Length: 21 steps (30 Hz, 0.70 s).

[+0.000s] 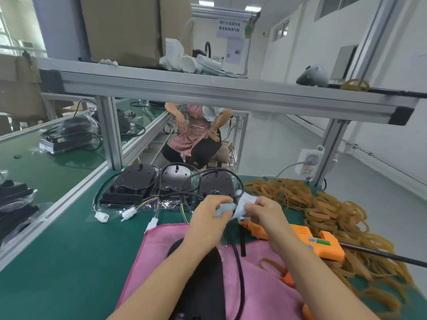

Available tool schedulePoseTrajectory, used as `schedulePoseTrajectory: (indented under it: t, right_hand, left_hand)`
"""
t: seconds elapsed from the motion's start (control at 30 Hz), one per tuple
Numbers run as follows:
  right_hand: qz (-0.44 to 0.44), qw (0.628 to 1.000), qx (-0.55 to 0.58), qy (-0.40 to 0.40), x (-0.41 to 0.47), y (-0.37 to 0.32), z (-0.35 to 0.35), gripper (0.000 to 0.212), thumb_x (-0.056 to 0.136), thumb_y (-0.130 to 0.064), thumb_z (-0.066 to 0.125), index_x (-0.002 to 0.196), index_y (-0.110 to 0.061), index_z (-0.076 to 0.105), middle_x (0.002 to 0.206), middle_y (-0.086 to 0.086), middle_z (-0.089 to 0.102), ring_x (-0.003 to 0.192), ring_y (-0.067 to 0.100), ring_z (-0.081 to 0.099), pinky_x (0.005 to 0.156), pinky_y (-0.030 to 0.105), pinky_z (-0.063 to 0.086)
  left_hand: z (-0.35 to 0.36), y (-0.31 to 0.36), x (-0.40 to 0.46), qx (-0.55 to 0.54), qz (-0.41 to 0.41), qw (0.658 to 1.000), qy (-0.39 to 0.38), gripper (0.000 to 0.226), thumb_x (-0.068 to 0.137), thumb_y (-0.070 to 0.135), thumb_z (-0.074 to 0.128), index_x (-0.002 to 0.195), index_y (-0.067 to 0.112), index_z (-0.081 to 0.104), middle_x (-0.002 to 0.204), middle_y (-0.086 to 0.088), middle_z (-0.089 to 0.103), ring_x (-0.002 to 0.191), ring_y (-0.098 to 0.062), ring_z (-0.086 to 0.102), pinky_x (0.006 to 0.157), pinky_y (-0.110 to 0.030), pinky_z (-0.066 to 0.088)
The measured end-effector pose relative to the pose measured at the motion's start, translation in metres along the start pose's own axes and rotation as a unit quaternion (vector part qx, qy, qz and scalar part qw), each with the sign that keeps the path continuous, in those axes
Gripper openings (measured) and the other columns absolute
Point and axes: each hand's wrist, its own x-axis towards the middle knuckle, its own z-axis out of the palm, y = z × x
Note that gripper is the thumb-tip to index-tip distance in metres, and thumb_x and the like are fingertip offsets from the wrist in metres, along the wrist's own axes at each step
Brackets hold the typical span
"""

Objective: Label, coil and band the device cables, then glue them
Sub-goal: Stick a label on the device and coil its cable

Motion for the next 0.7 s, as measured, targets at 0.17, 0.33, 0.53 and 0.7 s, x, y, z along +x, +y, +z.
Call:
schedulePoseTrajectory:
  t: [0.17,0.33,0.53,0.7]
  right_hand:
    - [-0.024,0.99,0.039,-0.135,-0.026,-0.002,-0.018,0.022,0.082,0.003,0.068,0.099,-0.009,0.072,0.084,0.005,0.076,0.071,0.008,0.071,0.059,0.013,0.05]
    - [-0.041,0.996,0.013,-0.081,-0.029,0.008,-0.03,0.037,0.078,0.004,0.072,0.11,-0.01,0.058,0.086,0.008,0.076,0.081,0.02,0.07,0.074,0.031,0.057]
    - [-0.116,0.991,-0.034,-0.057,-0.032,0.01,-0.033,0.033,0.078,0.005,0.073,0.099,-0.012,0.054,0.08,0.011,0.074,0.075,0.026,0.061,0.079,0.053,0.053]
    - [-0.164,0.982,-0.084,-0.038,-0.032,0.014,-0.031,0.028,0.079,-0.001,0.075,0.096,-0.015,0.058,0.078,0.006,0.074,0.07,0.015,0.062,0.078,0.043,0.052]
  left_hand:
    - [0.011,0.004,0.012,-0.132,-0.024,0.986,-0.101,0.055,0.082,0.001,0.069,0.124,0.035,0.055,0.119,0.011,0.058,0.101,-0.004,0.058,0.078,-0.012,0.049]
    - [0.018,0.002,0.011,-0.194,-0.041,0.968,-0.155,0.049,0.078,-0.008,0.071,0.108,0.03,0.065,0.121,-0.007,0.065,0.094,-0.025,0.061,0.096,-0.039,0.051]
    - [0.023,-0.001,0.013,-0.207,-0.102,0.959,-0.161,0.037,0.078,0.001,0.075,0.114,0.01,0.07,0.106,-0.017,0.071,0.095,-0.02,0.066,0.088,-0.027,0.053]
    - [0.025,-0.003,0.015,-0.198,-0.089,0.965,-0.146,0.021,0.082,0.004,0.072,0.1,0.015,0.076,0.087,-0.005,0.072,0.073,-0.004,0.057,0.07,-0.017,0.045]
